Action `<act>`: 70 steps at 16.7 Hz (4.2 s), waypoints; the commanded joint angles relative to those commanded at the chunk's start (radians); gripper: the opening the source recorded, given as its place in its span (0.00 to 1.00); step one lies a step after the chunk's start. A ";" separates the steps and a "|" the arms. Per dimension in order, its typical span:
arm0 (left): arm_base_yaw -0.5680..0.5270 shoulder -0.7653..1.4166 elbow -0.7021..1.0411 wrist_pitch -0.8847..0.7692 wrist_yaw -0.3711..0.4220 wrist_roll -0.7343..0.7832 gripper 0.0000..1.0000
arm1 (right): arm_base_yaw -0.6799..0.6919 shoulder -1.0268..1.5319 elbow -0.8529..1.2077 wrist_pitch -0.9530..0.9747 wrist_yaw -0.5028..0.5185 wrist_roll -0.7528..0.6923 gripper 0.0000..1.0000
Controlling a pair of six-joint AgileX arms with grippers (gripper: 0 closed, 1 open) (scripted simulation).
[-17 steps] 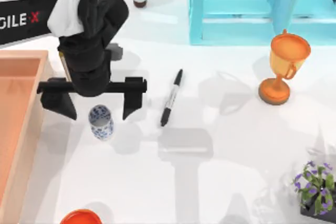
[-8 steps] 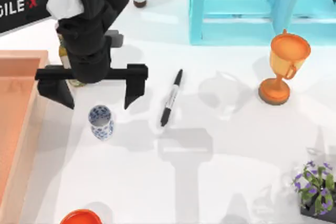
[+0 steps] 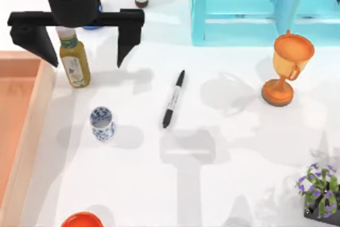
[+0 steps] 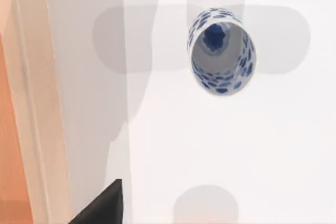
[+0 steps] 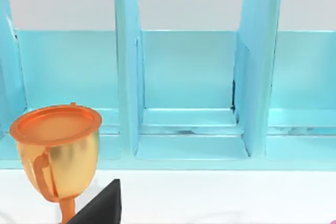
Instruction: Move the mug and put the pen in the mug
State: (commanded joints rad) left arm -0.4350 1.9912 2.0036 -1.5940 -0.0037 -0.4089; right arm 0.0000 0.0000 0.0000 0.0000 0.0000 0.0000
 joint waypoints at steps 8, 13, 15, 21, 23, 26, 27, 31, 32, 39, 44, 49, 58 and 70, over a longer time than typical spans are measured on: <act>-0.001 0.009 0.041 -0.031 -0.002 0.000 1.00 | 0.000 0.000 0.000 0.000 0.000 0.000 1.00; -0.064 0.222 0.261 -0.077 -0.036 -0.004 1.00 | 0.000 0.000 0.000 0.000 0.000 0.000 1.00; -0.105 0.363 0.419 -0.098 -0.057 -0.001 1.00 | 0.000 0.000 0.000 0.000 0.000 0.000 1.00; -0.222 0.726 0.827 -0.143 -0.117 0.018 1.00 | 0.000 0.000 0.000 0.000 0.000 0.000 1.00; -0.244 0.782 0.884 -0.149 -0.128 0.022 1.00 | 0.000 0.000 0.000 0.000 0.000 0.000 1.00; -0.250 0.798 0.900 -0.151 -0.131 0.023 1.00 | 0.000 0.000 0.000 0.000 0.000 0.000 1.00; -0.250 0.798 0.900 -0.151 -0.131 0.023 1.00 | 0.000 0.000 0.000 0.000 0.000 0.000 1.00; -0.245 0.792 0.858 -0.116 -0.131 0.026 1.00 | 0.000 0.000 0.000 0.000 0.000 0.000 1.00; -0.243 0.785 0.824 -0.089 -0.132 0.029 1.00 | 0.000 0.000 0.000 0.000 0.000 0.000 1.00; -0.226 0.693 0.400 0.235 -0.134 0.045 1.00 | 0.000 0.000 0.000 0.000 0.000 0.000 1.00; -0.220 0.668 0.256 0.361 -0.135 0.052 1.00 | 0.000 0.000 0.000 0.000 0.000 0.000 1.00; -0.220 0.668 0.256 0.361 -0.135 0.052 0.92 | 0.000 0.000 0.000 0.000 0.000 0.000 1.00; -0.220 0.668 0.256 0.361 -0.135 0.052 0.25 | 0.000 0.000 0.000 0.000 0.000 0.000 1.00; -0.235 0.612 0.273 0.355 -0.094 0.031 0.00 | 0.000 0.000 0.000 0.000 0.000 0.000 1.00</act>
State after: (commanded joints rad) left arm -0.6701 2.6030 2.2769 -1.2386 -0.0976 -0.3784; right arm 0.0000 0.0000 0.0000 0.0000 0.0000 0.0000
